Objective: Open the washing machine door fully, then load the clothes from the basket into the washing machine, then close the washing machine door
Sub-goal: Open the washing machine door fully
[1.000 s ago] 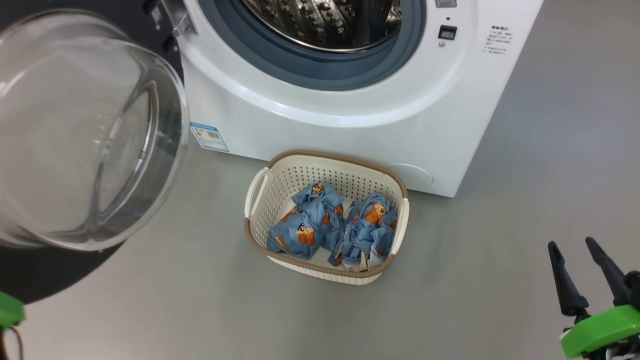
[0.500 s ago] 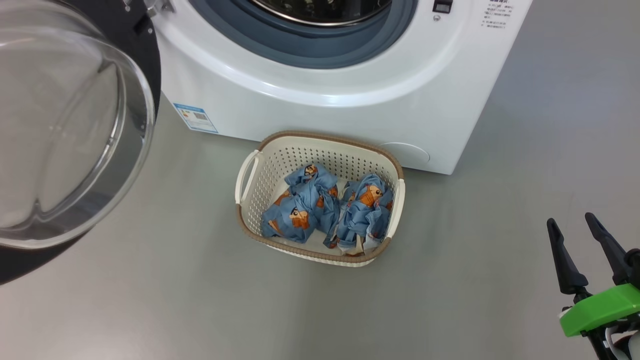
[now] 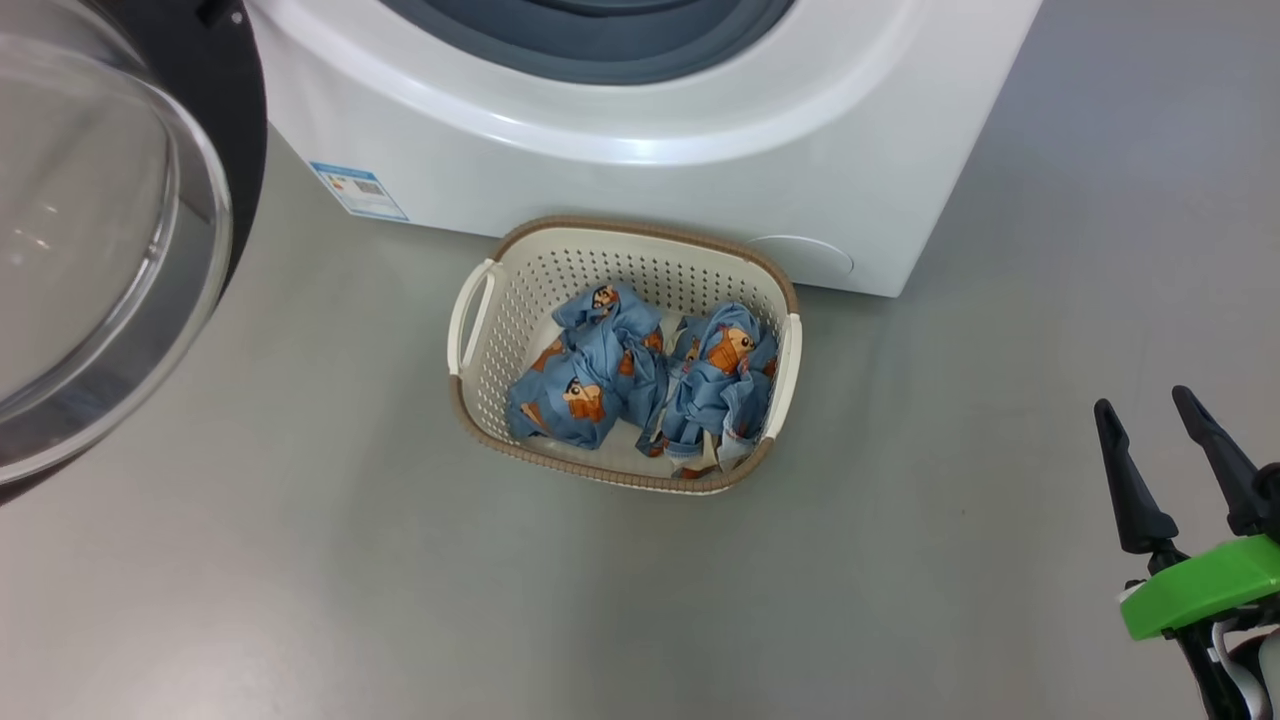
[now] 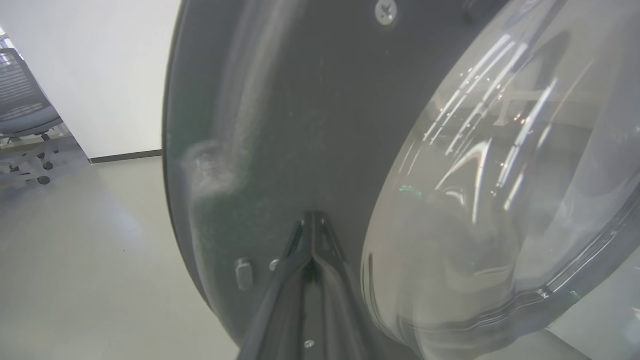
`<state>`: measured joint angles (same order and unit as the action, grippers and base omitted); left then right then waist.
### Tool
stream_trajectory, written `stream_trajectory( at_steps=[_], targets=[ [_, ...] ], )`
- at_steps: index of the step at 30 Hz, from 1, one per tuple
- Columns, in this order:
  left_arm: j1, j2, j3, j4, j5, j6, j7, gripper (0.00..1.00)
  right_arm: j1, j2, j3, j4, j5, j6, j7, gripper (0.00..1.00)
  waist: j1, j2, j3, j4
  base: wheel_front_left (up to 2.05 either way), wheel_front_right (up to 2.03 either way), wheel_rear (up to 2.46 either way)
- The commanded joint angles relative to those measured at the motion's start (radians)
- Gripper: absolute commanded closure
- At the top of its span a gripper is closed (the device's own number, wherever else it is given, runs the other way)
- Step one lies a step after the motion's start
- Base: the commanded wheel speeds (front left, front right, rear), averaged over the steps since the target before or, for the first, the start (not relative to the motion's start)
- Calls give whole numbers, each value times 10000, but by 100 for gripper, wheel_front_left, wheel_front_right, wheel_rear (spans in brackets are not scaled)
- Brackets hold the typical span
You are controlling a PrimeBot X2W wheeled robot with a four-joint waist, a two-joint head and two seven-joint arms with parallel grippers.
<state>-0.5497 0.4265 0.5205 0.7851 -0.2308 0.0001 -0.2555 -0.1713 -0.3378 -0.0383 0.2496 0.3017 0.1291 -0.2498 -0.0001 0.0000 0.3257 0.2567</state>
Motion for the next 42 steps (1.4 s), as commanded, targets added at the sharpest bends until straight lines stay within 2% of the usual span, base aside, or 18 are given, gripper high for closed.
stream_trajectory(
  at_steps=[1, 9, 16, 26, 32, 41, 42],
  targets=[
    [-334, 879, 331, -103, 179, -11, -62, 100, -209, -190, 267, -234, -84, 16, -120, 0, 1, 0, 112, -40, 0, 0, 0],
    [-790, 1128, 692, 516, 457, -100, -62, 100, -477, -212, 416, -186, -102, 16, -120, 0, 1, 0, 264, -148, 0, 0, 0],
    [-798, 994, 891, 490, 608, -335, -62, 100, -441, -127, 413, -97, -109, 16, -120, 0, 1, 0, 6, -157, 0, 0, 0],
    [148, -132, 1333, -632, 558, -1063, -62, 100, -6, 144, 262, -30, -80, 16, -120, 0, 1, 0, -768, -54, 0, 0, 0],
    [1063, -833, 1294, -1383, 706, -1247, -63, 100, 263, 257, 217, 15, -46, 16, -120, 0, 1, 0, -1256, 10, 0, 0, 0],
    [2539, -2100, 1027, -2944, 668, -1303, -63, 100, 506, 383, 227, 23, 12, 16, -120, 0, 1, 0, -1779, -64, 0, 0, 0],
    [2715, -2225, 939, -3100, 686, -1304, -63, 89, 533, 395, 228, 16, 20, 16, -120, 0, 1, 0, -1825, -86, 0, 0, 0]
  ],
)
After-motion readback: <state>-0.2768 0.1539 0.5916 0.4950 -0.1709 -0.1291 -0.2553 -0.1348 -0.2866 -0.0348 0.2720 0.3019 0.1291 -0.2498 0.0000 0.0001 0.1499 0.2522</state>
